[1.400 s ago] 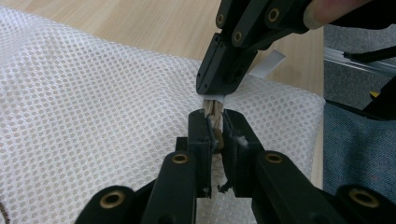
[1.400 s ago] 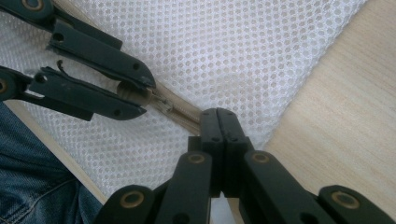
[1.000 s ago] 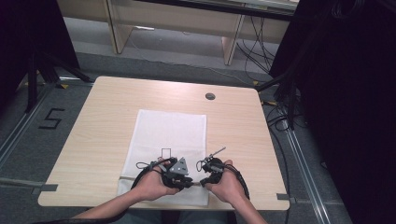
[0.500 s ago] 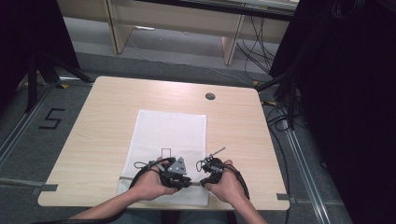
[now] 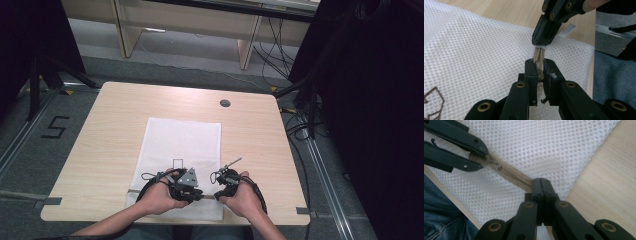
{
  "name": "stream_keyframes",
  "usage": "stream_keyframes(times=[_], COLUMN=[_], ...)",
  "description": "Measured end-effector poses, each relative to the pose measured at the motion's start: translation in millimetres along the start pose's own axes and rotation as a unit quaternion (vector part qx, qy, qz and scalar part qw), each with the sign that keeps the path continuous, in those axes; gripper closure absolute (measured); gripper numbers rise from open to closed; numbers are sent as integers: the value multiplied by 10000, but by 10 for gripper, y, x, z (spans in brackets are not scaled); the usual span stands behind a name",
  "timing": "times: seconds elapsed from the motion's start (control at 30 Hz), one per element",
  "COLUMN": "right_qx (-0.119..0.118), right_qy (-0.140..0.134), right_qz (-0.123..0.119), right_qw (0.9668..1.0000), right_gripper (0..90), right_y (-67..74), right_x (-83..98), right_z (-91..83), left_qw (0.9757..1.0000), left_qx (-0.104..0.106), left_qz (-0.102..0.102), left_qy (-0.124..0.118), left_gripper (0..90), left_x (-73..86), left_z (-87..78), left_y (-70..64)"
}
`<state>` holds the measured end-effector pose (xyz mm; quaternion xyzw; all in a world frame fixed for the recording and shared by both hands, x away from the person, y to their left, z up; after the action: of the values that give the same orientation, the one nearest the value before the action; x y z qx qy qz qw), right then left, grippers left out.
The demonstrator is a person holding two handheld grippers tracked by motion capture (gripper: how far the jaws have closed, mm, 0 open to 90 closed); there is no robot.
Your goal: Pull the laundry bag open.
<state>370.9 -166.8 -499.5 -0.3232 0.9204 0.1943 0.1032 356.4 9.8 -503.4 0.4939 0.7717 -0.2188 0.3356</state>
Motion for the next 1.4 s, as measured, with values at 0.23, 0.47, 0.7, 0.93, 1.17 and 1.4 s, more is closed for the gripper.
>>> stream_keyframes(times=[0.23, 0.47, 0.7, 0.93, 1.17, 1.4], right_qx=[9, -16, -1, 7, 100, 75], right_qy=[-2, -2, -19, -28, 46, 7], right_qz=[27, -19, -16, -11, 36, -28], right_qw=[10000, 10000, 10000, 10000, 9999, 10000], right_gripper=[900, 900, 900, 900, 900, 900], right_y=[5, -8, -3, -2, 27, 15], right_x=[4, 2, 3, 3, -1, 0], right_z=[-1, -1, 1, 2, 0, 3], left_qw=[10000, 10000, 10000, 10000, 10000, 10000], left_qx=[-18, -51, -23, -44, -43, -54], left_qz=[27, 32, -14, 33, 60, 57], left_qy=[2, 20, -29, 8, 10, 8], left_gripper=[817, 817, 817, 817, 817, 817], left_x=[1, 13, 21, 25, 26, 38], left_z=[0, -48, -69, -72, -74, -102], left_y=[-14, 8, 18, 16, 12, 23])
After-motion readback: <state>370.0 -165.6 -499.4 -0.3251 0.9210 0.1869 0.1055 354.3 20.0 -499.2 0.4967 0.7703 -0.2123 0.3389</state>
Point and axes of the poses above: each handheld gripper's, and its own axes: z roughly forward along the jaws, x roughly out of its underside, y roughly to its left, the point moved 2 cm from there along z, roughly forward along the jaws, and after that the axes turned 7 degrees about -x, right-handed, at the moved point
